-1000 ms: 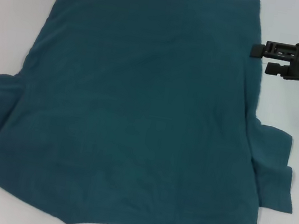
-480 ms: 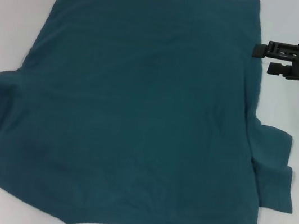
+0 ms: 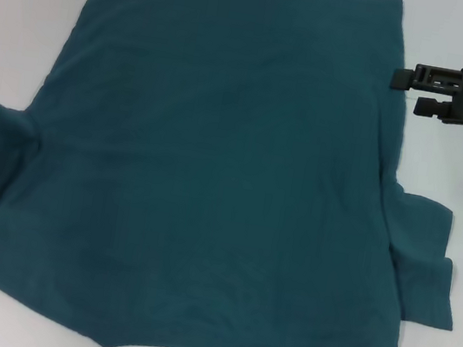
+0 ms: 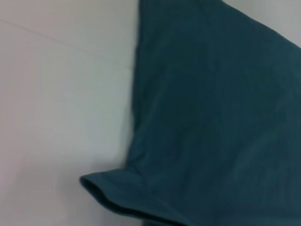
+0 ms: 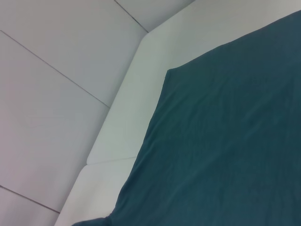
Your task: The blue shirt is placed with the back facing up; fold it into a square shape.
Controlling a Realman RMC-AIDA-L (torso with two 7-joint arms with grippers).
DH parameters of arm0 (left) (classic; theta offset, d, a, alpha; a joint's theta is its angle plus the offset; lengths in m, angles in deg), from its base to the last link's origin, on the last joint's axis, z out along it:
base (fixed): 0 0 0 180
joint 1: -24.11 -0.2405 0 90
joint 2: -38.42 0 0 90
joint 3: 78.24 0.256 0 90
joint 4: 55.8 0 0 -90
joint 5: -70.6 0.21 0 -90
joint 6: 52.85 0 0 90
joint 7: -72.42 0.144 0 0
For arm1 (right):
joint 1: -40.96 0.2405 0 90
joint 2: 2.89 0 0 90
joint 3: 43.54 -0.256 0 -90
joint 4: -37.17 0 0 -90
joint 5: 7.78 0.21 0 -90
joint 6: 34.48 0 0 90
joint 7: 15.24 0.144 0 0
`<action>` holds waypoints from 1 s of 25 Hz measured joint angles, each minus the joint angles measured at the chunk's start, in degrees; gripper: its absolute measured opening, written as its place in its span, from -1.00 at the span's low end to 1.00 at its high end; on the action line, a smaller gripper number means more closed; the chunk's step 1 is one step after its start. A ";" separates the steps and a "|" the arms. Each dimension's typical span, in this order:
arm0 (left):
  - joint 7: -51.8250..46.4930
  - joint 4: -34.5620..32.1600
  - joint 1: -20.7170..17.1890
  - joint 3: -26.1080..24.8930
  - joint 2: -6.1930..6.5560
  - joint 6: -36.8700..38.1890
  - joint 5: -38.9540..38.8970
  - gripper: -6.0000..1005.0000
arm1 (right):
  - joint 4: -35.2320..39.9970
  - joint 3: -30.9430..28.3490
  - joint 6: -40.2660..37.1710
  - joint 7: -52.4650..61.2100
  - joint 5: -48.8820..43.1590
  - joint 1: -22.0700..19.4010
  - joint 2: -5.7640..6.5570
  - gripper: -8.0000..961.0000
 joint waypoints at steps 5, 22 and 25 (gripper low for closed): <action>-3.02 0.17 1.83 3.00 0.15 1.23 -1.01 -0.99 | 0.00 0.00 -0.07 0.00 0.00 0.03 0.00 0.92; -4.55 7.54 5.66 7.20 -3.18 -6.44 -4.12 -0.99 | 0.00 0.09 0.12 0.00 -0.13 -0.18 -0.08 0.92; -4.25 9.09 5.70 7.23 -3.35 -7.75 -4.42 -0.99 | 0.00 0.09 0.12 0.00 -0.68 -0.35 -0.09 0.92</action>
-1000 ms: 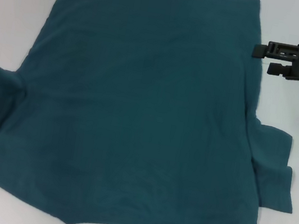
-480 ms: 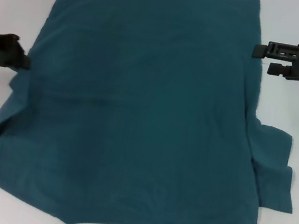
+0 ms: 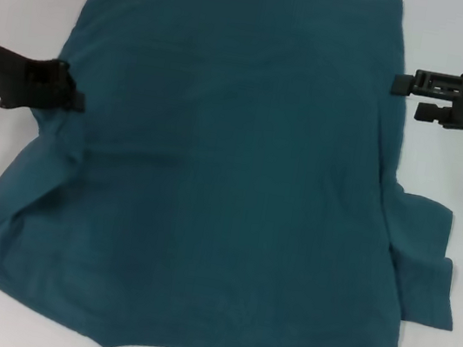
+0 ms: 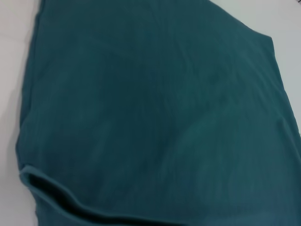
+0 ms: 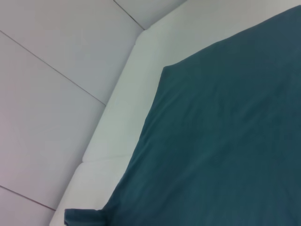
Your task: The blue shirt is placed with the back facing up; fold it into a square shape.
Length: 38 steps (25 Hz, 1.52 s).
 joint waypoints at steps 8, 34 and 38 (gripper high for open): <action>1.82 5.77 0.67 7.14 1.21 -0.46 -1.49 -0.97 | -0.05 0.00 0.07 0.00 -0.25 -0.07 0.00 0.92; 46.07 -3.33 -15.87 6.78 -3.77 18.19 -21.80 0.21 | 0.83 1.25 -0.72 -6.41 -3.13 -1.38 0.63 0.92; 55.49 -4.82 -19.29 6.69 -6.81 16.08 -24.10 0.20 | 0.85 0.81 -1.61 -5.09 -3.13 -1.98 1.71 0.92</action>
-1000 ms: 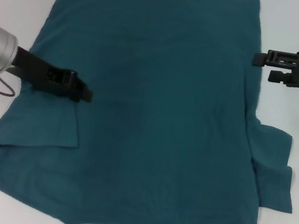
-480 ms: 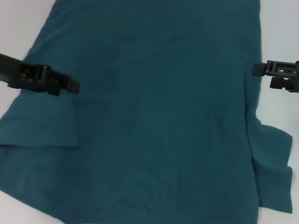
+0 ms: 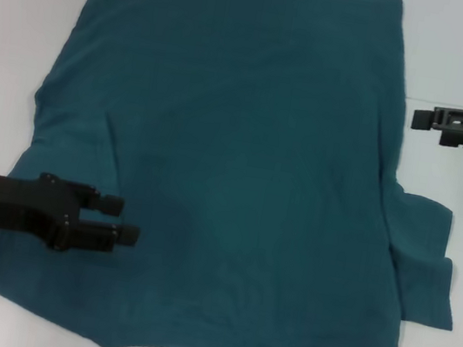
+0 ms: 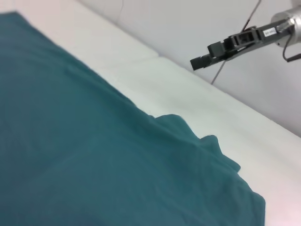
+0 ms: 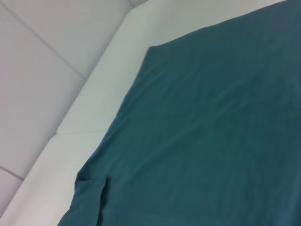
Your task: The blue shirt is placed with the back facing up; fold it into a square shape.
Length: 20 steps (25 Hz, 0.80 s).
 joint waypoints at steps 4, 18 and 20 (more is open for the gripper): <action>-1.44 -0.43 -0.40 -0.04 -0.30 -0.83 -0.59 0.20 | 0.75 0.14 -4.05 1.46 -0.57 -1.26 1.41 0.92; -16.60 0.05 1.44 -0.53 0.35 -1.40 -2.61 0.19 | 4.20 -3.44 -14.56 8.36 -14.81 -6.63 2.53 0.92; -16.62 0.06 1.44 -0.52 0.21 -1.75 -2.66 0.19 | 3.91 -3.64 -13.69 8.70 -14.84 -6.98 2.32 0.92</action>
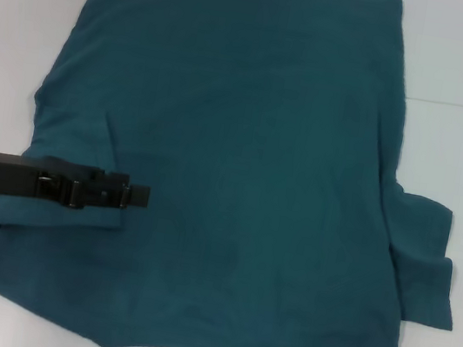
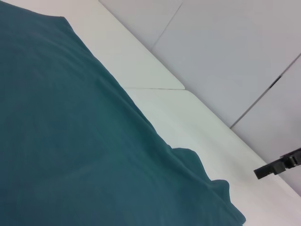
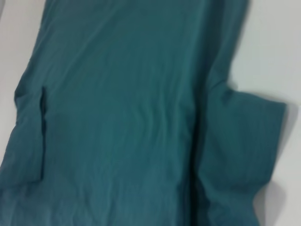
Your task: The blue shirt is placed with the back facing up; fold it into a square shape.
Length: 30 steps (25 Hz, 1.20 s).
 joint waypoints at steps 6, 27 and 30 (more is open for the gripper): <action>-0.03 0.27 -0.07 0.01 -0.19 -0.68 -0.10 0.20 | -0.10 0.02 4.11 -0.95 -0.04 -0.66 -1.86 0.92; -0.79 0.98 -0.17 0.01 -0.30 -3.71 -0.30 0.20 | -4.04 -0.17 12.16 -0.34 -1.32 -0.17 -4.63 0.91; -0.78 1.30 -0.13 0.01 -0.23 -4.07 -0.30 0.20 | -4.08 -0.09 12.71 -0.34 -1.23 0.18 -4.90 0.91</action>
